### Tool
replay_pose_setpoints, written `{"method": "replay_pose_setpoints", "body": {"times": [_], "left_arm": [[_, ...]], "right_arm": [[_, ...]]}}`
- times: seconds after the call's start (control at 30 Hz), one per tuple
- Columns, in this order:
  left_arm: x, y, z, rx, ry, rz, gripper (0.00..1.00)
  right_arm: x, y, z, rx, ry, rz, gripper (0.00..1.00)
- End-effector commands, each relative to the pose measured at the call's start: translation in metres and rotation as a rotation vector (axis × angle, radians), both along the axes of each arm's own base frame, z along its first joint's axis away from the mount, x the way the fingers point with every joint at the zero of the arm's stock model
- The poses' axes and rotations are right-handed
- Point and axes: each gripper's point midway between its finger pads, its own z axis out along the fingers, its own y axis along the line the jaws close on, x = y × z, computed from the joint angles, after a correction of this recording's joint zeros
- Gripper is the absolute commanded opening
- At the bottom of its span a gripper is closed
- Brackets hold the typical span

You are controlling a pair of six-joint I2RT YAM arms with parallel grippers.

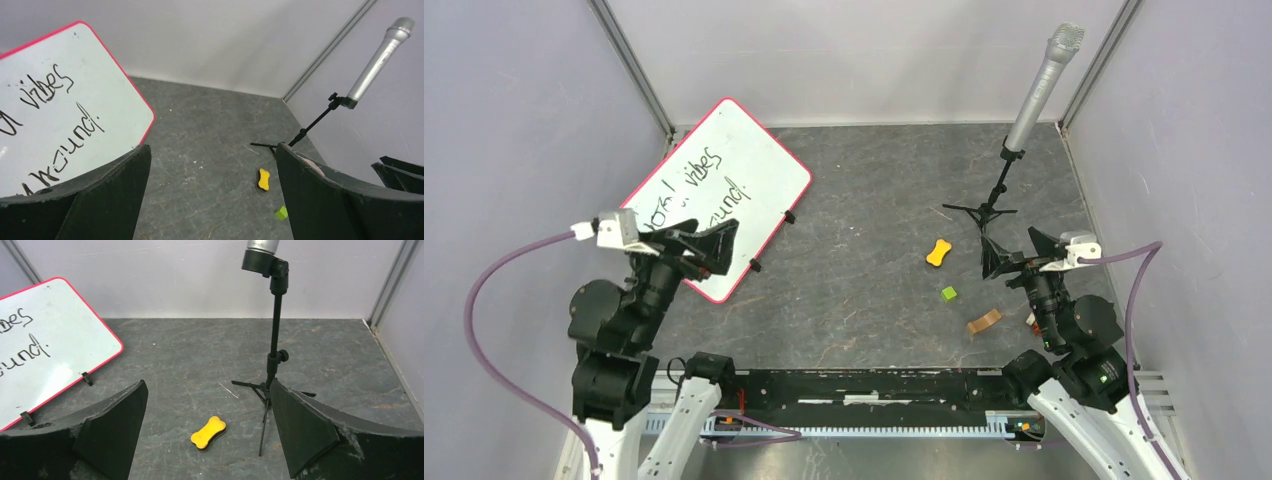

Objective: Erase the whiteboard

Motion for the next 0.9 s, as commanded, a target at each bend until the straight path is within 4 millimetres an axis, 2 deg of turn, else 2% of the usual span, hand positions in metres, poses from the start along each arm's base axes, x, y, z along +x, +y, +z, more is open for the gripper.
{"method": "replay_pose_setpoints", "body": {"times": [0.0,0.13,0.27,0.43,0.6,0.73,0.87], "left_arm": [[0.021,-0.021,-0.024,-0.013,0.129,-0.095,1.0],[0.041,-0.051,-0.048,-0.072,0.239,-0.243,1.0],[0.056,-0.088,-0.08,-0.184,0.362,-0.421,1.0],[0.057,-0.133,-0.12,-0.164,0.452,-0.487,1.0],[0.047,-0.2,-0.171,-0.108,0.576,-0.562,1.0],[0.039,-0.256,-0.215,-0.001,0.664,-0.582,1.0],[0.044,-0.311,-0.242,0.177,0.675,-0.613,1.0]], "right_arm": [[-0.001,-0.012,0.002,0.004,0.03,-0.058,0.98],[0.006,-0.008,-0.012,-0.066,0.098,-0.058,0.98],[0.01,0.0,-0.026,-0.112,0.136,-0.029,0.98],[0.003,0.004,-0.021,-0.082,0.087,0.016,0.98],[-0.007,-0.003,-0.004,-0.014,-0.006,0.008,0.98],[-0.01,-0.015,-0.002,0.025,-0.006,-0.044,0.98],[-0.011,-0.021,-0.007,0.026,0.004,-0.074,0.98]]}}
